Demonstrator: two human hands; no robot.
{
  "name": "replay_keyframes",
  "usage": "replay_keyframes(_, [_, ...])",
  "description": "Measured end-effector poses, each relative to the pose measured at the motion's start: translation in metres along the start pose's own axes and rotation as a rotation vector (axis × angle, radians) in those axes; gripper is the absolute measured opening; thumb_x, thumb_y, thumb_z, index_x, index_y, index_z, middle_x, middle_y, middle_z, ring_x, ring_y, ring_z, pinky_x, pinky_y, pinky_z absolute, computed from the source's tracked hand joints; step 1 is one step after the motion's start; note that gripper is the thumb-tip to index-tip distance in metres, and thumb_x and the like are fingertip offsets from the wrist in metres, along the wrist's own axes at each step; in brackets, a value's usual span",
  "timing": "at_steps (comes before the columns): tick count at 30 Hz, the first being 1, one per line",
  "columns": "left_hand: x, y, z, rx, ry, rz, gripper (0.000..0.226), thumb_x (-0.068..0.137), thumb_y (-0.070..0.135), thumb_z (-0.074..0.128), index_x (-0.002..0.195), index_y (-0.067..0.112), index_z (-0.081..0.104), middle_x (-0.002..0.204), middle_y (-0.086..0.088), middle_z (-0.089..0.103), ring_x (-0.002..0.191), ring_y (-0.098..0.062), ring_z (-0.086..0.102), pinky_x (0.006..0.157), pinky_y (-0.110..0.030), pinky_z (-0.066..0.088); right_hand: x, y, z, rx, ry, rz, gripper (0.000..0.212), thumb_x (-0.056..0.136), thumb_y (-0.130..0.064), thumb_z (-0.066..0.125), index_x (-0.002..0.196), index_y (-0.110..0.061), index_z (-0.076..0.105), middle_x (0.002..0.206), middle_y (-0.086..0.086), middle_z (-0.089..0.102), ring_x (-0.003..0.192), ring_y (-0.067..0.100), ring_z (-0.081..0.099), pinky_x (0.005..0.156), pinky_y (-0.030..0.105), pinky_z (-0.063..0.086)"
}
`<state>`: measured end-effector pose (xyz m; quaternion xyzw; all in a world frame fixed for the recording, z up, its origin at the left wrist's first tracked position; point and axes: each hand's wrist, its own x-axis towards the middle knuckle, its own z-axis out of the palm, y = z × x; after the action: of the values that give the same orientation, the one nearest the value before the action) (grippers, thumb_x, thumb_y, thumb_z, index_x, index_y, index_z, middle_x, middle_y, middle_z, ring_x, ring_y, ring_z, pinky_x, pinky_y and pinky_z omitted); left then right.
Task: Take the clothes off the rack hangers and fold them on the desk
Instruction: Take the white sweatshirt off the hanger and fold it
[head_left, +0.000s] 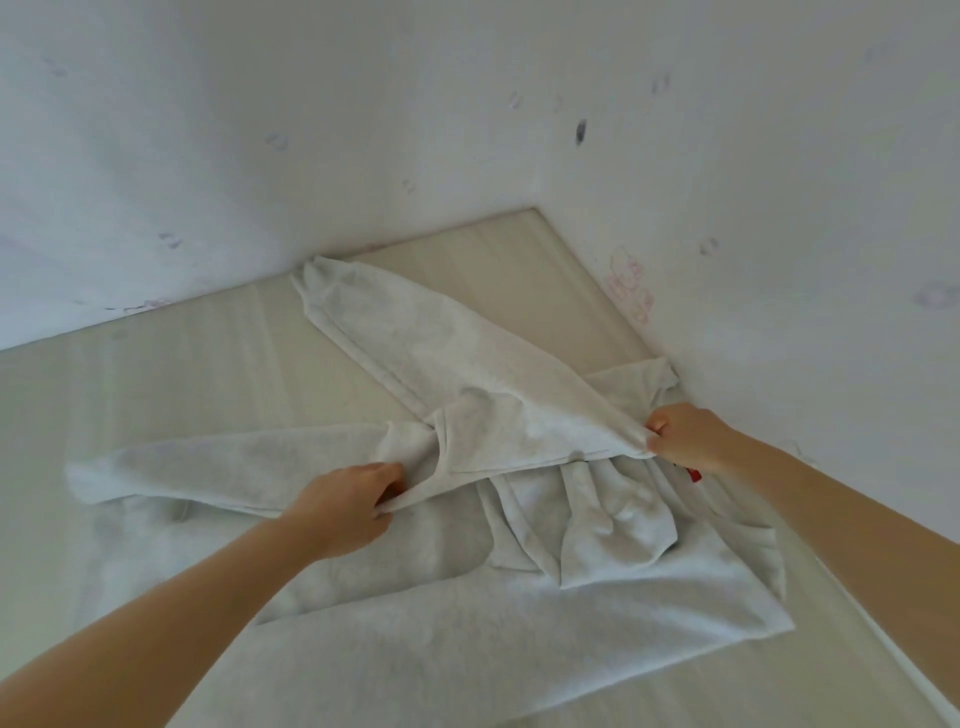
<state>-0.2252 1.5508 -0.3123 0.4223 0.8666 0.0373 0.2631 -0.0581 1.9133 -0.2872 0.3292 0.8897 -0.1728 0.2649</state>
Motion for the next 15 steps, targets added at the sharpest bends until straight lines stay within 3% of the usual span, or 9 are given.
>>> replay_keyframes(2, [0.005, 0.009, -0.002, -0.046, -0.017, -0.025, 0.014, 0.089, 0.04, 0.058, 0.099, 0.034, 0.049, 0.096, 0.015, 0.056, 0.087, -0.009, 0.056, 0.072, -0.023, 0.044, 0.001, -0.015, 0.001, 0.03, 0.052, 0.022, 0.031, 0.088, -0.026, 0.049, 0.11, -0.009, 0.063, 0.088, 0.009, 0.067, 0.073, 0.023, 0.062, 0.066, 0.032, 0.05])
replay_keyframes(3, [0.007, 0.015, -0.003, -0.129, -0.023, -0.024, 0.02, 0.088, 0.044, 0.061, 0.104, 0.034, 0.052, 0.097, 0.016, 0.056, 0.087, -0.007, 0.057, 0.072, -0.021, 0.043, 0.002, -0.024, 0.001, 0.08, 0.085, 0.023, 0.036, 0.087, -0.031, 0.051, 0.118, -0.013, 0.059, 0.103, 0.009, 0.068, 0.088, 0.026, 0.063, 0.08, 0.038, 0.053])
replay_keyframes(5, [0.018, 0.03, -0.004, -0.437, -0.017, -0.029, 0.03, 0.088, 0.045, 0.064, 0.114, 0.032, 0.055, 0.099, 0.017, 0.06, 0.087, -0.002, 0.058, 0.073, -0.018, 0.045, 0.007, -0.043, 0.002, 0.259, 0.104, 0.006, 0.048, 0.087, -0.046, 0.055, 0.127, -0.02, 0.052, 0.121, 0.002, 0.061, 0.108, 0.025, 0.056, 0.091, 0.038, 0.046])
replay_keyframes(7, [0.03, 0.047, -0.005, -0.672, 0.015, -0.075, 0.026, 0.089, 0.044, 0.065, 0.106, 0.025, 0.058, 0.089, 0.013, 0.06, 0.077, -0.003, 0.057, 0.067, -0.016, 0.042, 0.012, -0.059, 0.002, 0.379, 0.08, -0.02, 0.049, 0.09, -0.05, 0.056, 0.123, -0.014, 0.052, 0.113, 0.0, 0.058, 0.105, 0.023, 0.055, 0.081, 0.028, 0.04])
replay_keyframes(10, [0.043, 0.059, -0.008, -0.825, 0.151, -0.159, 0.023, 0.089, 0.034, 0.067, 0.089, 0.011, 0.061, 0.076, -0.004, 0.059, 0.066, -0.015, 0.055, 0.062, -0.024, 0.043, 0.014, -0.067, -0.006, 0.422, 0.162, -0.086, 0.03, 0.097, -0.036, 0.051, 0.102, -0.007, 0.059, 0.086, 0.003, 0.057, 0.09, 0.026, 0.055, 0.066, 0.026, 0.038])
replay_keyframes(13, [0.035, 0.054, -0.007, -0.947, 0.324, -0.133, 0.032, 0.084, 0.034, 0.073, 0.091, 0.004, 0.064, 0.075, -0.014, 0.06, 0.065, -0.017, 0.053, 0.063, -0.03, 0.044, 0.01, -0.053, -0.015, 0.453, 0.349, -0.135, 0.025, 0.1, -0.029, 0.046, 0.103, -0.007, 0.058, 0.095, 0.009, 0.058, 0.089, 0.023, 0.052, 0.075, 0.028, 0.035])
replay_keyframes(15, [0.024, 0.053, -0.001, -0.869, 0.227, -0.072, 0.034, 0.083, 0.037, 0.073, 0.089, 0.006, 0.063, 0.07, -0.006, 0.057, 0.062, -0.012, 0.051, 0.061, -0.027, 0.043, 0.005, -0.04, -0.009, 0.381, 0.286, -0.134, 0.029, 0.101, -0.03, 0.044, 0.111, -0.006, 0.057, 0.103, 0.01, 0.059, 0.092, 0.023, 0.052, 0.078, 0.03, 0.036])
